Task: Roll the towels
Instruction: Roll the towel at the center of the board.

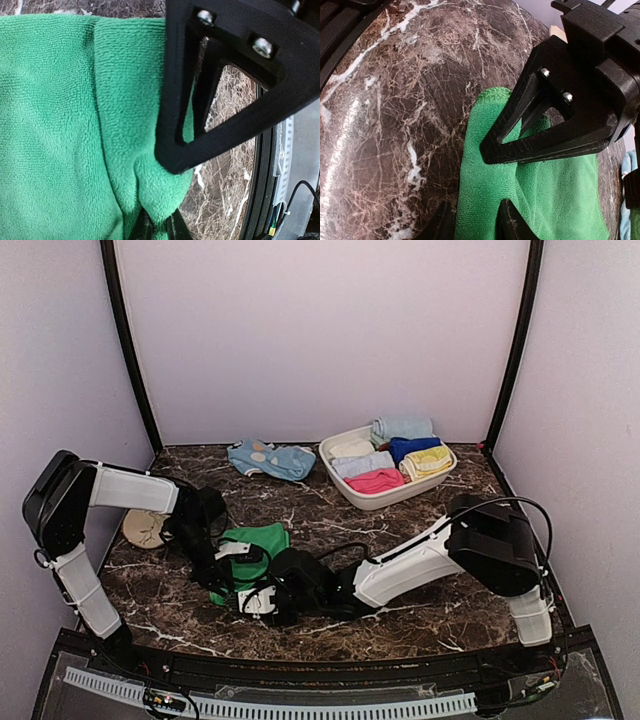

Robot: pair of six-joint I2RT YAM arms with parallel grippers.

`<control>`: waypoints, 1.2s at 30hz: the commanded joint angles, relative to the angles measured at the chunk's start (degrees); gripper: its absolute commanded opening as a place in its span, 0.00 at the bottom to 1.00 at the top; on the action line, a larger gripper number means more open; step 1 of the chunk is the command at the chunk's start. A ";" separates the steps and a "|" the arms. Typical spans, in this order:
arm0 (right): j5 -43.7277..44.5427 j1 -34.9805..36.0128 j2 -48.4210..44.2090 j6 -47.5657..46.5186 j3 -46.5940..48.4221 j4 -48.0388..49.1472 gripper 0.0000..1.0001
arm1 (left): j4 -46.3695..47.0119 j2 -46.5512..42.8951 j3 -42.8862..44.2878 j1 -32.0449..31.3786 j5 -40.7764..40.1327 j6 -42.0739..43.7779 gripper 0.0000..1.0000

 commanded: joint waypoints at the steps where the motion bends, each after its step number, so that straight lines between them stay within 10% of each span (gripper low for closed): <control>1: 1.65 -0.80 2.10 6.19 2.64 -2.70 0.28 | 1.04 -3.56 -1.70 1.51 -0.16 1.65 0.13; 6: -0.61 -1.49 1.90 12.71 3.32 -6.59 0.13 | 6.15 -11.71 -5.22 6.97 2.23 0.83 0.33; 19: -19.04 -7.51 4.95 36.29 15.37 -24.27 0.00 | 12.85 -33.70 -18.34 13.73 1.94 4.55 0.35; 28: -42.32 -15.55 10.17 64.94 19.08 -20.68 0.00 | 10.73 -34.34 -18.12 7.83 -0.38 7.83 0.36; 36: -42.61 -18.18 13.57 74.03 23.74 -24.84 0.00 | 18.69 -28.07 -14.63 0.04 -8.27 1.13 0.38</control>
